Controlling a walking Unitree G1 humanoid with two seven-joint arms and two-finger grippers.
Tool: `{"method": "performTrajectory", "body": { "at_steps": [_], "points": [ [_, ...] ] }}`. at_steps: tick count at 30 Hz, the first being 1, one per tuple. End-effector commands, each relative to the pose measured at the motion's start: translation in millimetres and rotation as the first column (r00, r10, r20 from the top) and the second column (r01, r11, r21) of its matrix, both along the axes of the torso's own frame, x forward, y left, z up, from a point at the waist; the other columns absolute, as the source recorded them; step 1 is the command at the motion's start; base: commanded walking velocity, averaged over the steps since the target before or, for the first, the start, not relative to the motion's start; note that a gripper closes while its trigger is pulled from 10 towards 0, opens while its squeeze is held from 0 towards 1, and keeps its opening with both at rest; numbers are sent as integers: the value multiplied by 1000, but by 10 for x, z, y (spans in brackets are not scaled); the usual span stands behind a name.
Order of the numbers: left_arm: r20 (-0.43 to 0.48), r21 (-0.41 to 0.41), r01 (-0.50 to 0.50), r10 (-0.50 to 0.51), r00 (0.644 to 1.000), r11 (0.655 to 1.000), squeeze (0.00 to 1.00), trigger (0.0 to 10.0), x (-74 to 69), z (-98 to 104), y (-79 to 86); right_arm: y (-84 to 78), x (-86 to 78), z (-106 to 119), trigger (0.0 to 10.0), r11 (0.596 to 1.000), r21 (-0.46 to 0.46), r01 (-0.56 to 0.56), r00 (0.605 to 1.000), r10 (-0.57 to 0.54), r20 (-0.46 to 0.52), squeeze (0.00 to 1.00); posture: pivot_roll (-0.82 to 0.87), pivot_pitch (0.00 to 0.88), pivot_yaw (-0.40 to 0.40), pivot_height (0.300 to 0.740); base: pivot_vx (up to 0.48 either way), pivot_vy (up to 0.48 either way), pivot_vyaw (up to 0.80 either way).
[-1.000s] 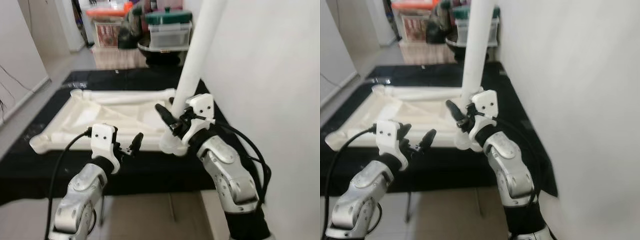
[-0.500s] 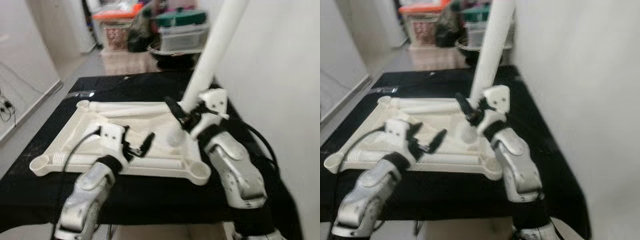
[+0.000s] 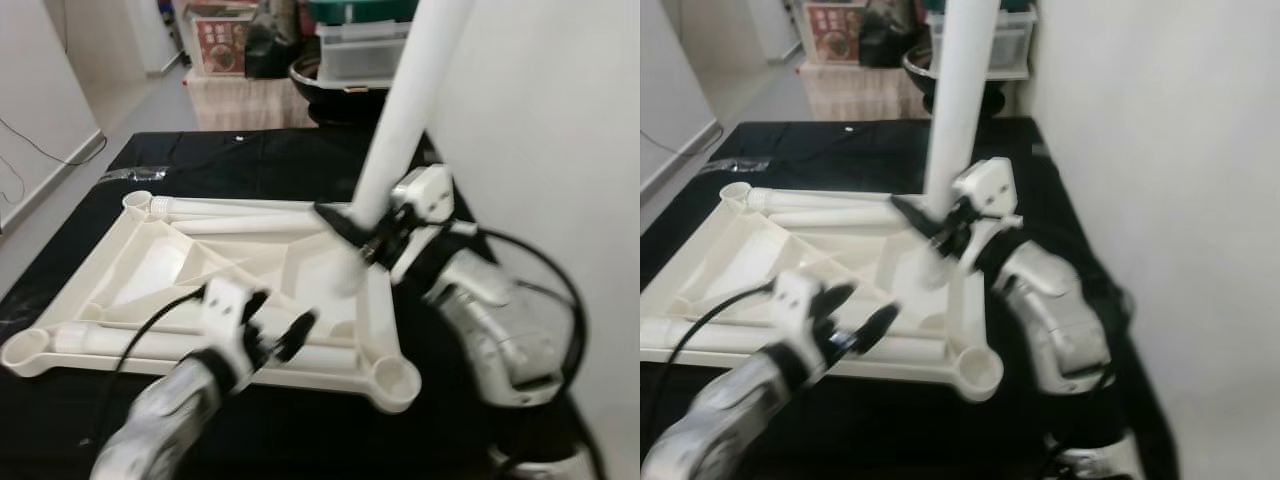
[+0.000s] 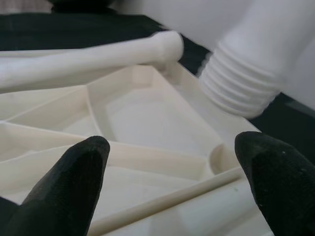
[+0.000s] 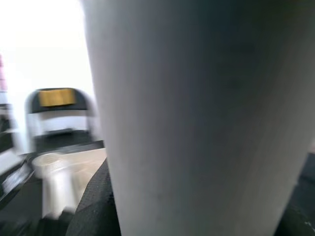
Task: Building children table
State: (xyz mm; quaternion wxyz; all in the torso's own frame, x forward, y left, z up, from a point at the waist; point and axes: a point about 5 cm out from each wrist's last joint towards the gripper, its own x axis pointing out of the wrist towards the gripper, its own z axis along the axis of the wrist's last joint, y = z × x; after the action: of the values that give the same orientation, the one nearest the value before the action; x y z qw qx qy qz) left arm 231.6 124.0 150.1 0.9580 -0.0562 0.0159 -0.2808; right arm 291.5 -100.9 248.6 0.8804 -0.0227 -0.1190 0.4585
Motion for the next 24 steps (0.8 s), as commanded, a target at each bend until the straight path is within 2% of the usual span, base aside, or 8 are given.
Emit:
{"method": "performTrajectory", "body": {
  "at_steps": [1, 2, 4, 5, 8, 14, 21, 24],
  "points": [
    [-22, 12, 89, -89, 996, 996, 0, 10000, -133, -17, -61, -169, -45, 14, 10000, 999, 1, -44, 999, 44, -19, 0, -77, 139, 6, 740, 0, 0, 0],
    [-39, 23, 109, -108, 993, 994, 0, 10000, -208, -44, -65, -210, -94, 34, 10000, 994, -8, -111, 994, 110, -24, 0, -77, 148, 6, 740, 0, 0, 0],
    [-39, 23, 109, -108, 993, 994, 0, 10000, -208, -44, -65, -210, -94, 34, 10000, 994, -8, -111, 994, 110, -24, 0, -77, 148, 6, 740, 0, 0, 0],
    [-52, 34, 109, -107, 993, 993, 0, 10000, -258, -62, -59, -239, -132, 52, 10000, 988, -14, -156, 987, 155, -31, 0, -75, 156, 7, 740, 0, 0, 0],
    [-76, 108, 44, -35, 996, 993, 0, 10000, -335, -79, 15, -355, -193, 52, 10000, 973, -52, -226, 973, 222, -66, 0, -61, 177, 7, 740, 0, 0, 0],
    [-105, 179, 1, 19, 994, 984, 0, 10000, -348, -87, 56, -418, -206, 20, 10000, 972, -66, -227, 971, 221, -90, 0, -59, 193, 12, 740, 0, 0, 0],
    [-74, 213, -22, 38, 997, 977, 0, 10000, -344, -48, 67, -438, -213, 9, 10000, 973, -57, -222, 971, 215, -100, 0, -57, 196, 12, 740, -398, 0, 0],
    [-56, 194, -33, 45, 997, 980, 0, 10000, -320, -7, 82, -428, -203, 8, 10000, 975, -50, -215, 973, 209, -100, 0, -57, 191, 11, 740, -283, 0, 0]
  ]
}}
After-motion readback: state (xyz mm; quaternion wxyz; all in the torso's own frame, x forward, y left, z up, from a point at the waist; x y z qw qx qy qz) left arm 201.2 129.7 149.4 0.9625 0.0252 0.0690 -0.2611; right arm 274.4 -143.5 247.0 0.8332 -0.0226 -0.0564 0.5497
